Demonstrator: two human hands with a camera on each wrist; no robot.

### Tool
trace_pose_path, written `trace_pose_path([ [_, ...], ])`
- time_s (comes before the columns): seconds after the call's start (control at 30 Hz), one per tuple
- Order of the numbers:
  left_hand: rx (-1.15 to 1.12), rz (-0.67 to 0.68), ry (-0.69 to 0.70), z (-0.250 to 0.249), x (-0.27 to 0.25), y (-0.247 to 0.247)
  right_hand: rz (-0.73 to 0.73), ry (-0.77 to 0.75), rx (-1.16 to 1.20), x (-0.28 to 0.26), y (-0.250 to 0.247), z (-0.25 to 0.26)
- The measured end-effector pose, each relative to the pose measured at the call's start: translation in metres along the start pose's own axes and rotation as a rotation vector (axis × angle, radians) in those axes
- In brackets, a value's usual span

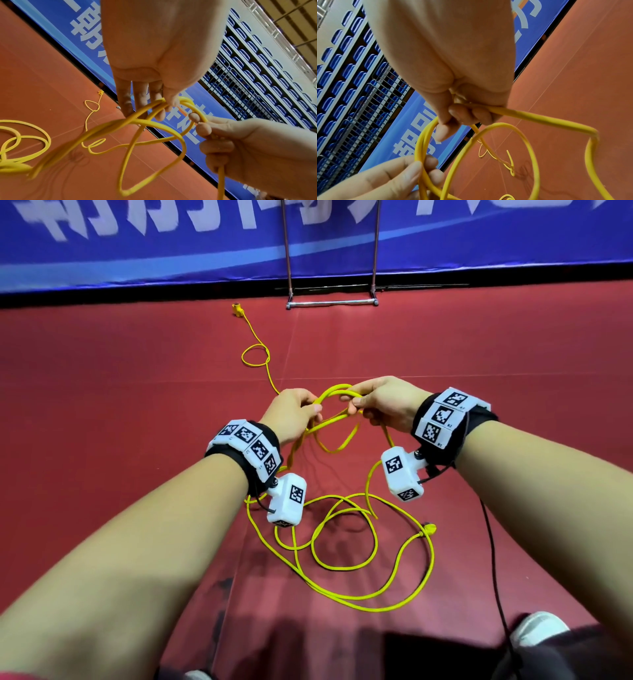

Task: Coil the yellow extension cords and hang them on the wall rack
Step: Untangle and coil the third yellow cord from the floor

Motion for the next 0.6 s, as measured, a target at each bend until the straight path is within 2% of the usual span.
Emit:
trace_pose_path([
  [0.13,0.249,-0.045,0.013,-0.006,0.001,-0.003,-0.014,-0.012,0.003,0.0,0.002,0.003],
  [0.23,0.303,-0.064,0.015,-0.005,0.0,-0.003,-0.018,-0.007,0.001,-0.001,0.004,0.005],
  [0.33,0.265,-0.148,0.006,-0.002,0.001,-0.01,-0.05,-0.001,-0.008,0.0,0.0,0.005],
  [0.47,0.058,-0.247,-0.085,0.014,0.003,-0.021,-0.103,0.026,0.006,0.003,-0.011,-0.003],
  [0.6,-0.059,-0.307,-0.173,0.062,0.017,-0.025,-0.14,0.035,0.055,0.007,-0.019,-0.005],
])
Point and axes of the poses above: each hand's wrist, its own x-axis towards the middle knuckle, its own y-axis out of the palm, z = x × y, the point moved 8 cm from there along x, towards the middle knuckle, and after that the axes turned 13 degrees about y, right-handed, at the moved point
